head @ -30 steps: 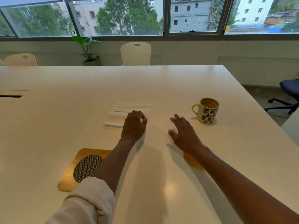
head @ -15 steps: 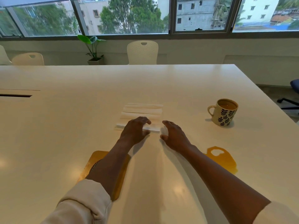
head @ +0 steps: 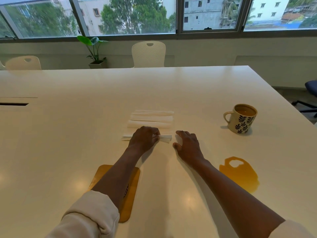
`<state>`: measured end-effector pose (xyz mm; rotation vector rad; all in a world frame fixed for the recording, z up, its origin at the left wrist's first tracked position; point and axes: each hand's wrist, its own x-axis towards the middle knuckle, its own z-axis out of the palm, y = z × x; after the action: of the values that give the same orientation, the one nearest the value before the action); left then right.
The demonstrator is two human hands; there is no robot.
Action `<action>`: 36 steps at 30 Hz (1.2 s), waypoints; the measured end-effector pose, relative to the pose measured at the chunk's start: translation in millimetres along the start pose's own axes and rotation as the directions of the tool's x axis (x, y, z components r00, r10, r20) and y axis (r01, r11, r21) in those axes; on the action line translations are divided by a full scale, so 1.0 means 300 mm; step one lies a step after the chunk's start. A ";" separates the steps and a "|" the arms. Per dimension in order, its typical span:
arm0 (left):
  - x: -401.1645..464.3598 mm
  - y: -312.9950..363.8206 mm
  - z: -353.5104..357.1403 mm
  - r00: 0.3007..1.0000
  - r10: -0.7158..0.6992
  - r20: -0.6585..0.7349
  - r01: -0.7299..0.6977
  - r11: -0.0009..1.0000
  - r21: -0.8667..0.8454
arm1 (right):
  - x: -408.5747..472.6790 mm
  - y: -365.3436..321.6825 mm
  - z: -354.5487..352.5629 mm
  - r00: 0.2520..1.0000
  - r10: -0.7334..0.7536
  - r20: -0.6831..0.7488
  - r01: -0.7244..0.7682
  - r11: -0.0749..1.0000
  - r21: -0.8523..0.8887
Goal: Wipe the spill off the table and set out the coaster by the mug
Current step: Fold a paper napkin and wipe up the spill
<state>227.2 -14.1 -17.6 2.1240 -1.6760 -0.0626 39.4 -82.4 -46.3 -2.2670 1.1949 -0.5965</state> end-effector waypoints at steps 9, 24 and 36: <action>0.031 0.002 -0.019 0.999 -0.020 0.030 0.019 0.999 0.032 | 0.002 0.008 0.008 1.000 -0.005 -0.014 0.005 1.000 0.007; 0.144 0.080 -0.185 0.944 0.146 -0.295 -0.113 0.986 0.125 | 0.048 0.003 -0.038 0.994 0.091 0.055 -0.099 0.979 0.177; 0.091 0.246 -0.344 0.847 0.433 -0.308 -0.429 0.899 0.084 | 0.056 -0.014 -0.172 0.892 0.285 0.350 -0.365 -0.001 0.931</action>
<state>197.5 -21.3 108.5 1.6033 -1.9010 0.4078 20.4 -106.2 -1.1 -0.6976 0.7459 -0.7847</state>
